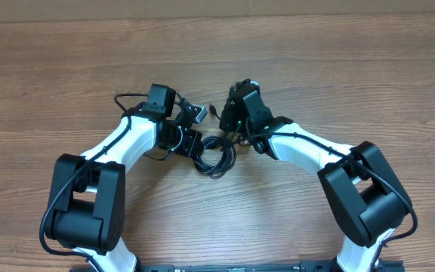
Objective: Untangle cables
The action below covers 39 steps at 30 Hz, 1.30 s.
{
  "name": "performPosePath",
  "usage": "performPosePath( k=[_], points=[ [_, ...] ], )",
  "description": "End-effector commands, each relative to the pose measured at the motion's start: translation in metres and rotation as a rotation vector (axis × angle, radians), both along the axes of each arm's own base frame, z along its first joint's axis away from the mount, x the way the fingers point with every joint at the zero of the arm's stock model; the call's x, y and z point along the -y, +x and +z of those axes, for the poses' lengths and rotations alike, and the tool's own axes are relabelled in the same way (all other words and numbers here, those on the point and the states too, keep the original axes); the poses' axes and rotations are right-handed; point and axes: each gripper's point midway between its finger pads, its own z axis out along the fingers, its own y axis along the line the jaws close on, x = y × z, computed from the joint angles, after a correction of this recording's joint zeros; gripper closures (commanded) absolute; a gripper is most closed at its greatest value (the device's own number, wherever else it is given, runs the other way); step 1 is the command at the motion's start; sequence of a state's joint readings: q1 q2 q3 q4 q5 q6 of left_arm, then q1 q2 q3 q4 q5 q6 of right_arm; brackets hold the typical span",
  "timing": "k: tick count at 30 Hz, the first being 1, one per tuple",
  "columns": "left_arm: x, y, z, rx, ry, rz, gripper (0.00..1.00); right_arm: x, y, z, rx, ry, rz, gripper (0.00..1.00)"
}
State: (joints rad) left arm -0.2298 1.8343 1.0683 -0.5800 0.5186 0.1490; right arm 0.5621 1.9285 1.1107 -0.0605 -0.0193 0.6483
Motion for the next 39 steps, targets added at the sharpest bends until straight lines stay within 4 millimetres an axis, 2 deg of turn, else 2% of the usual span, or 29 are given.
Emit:
performPosePath(
  k=[1, 5, 8, 14, 20, 26, 31, 39],
  points=[
    [0.002, -0.002, 0.006, 0.008, -0.006, 0.004, 0.96, -0.009, -0.005, 0.006, -0.022, 0.064, 0.054, 0.83],
    [0.002, -0.002, 0.006, 0.009, -0.006, 0.004, 0.96, -0.009, -0.004, 0.011, -0.030, 0.093, 0.072, 0.75],
    [0.002, -0.001, 0.007, 0.009, -0.007, 0.006, 0.96, -0.005, -0.001, 0.021, -0.023, 0.123, 0.082, 0.74],
    [0.004, -0.001, 0.008, 0.009, -0.016, 0.005, 0.96, -0.013, -0.009, 0.032, -0.046, 0.204, 0.189, 0.73],
    [0.010, -0.001, 0.012, 0.010, -0.060, -0.007, 0.96, -0.011, -0.024, 0.020, -0.120, 0.179, 0.196, 0.69],
    [0.010, -0.001, 0.012, 0.012, -0.062, -0.006, 0.96, -0.017, -0.031, 0.018, -0.135, 0.175, 0.212, 0.69],
    [0.012, -0.001, 0.014, 0.009, -0.074, -0.007, 0.96, -0.027, -0.030, 0.024, -0.095, 0.184, 0.230, 0.70],
    [0.019, -0.001, 0.022, -0.008, -0.120, -0.006, 0.96, -0.018, -0.022, 0.017, -0.051, 0.083, 0.152, 0.70]
  ],
)
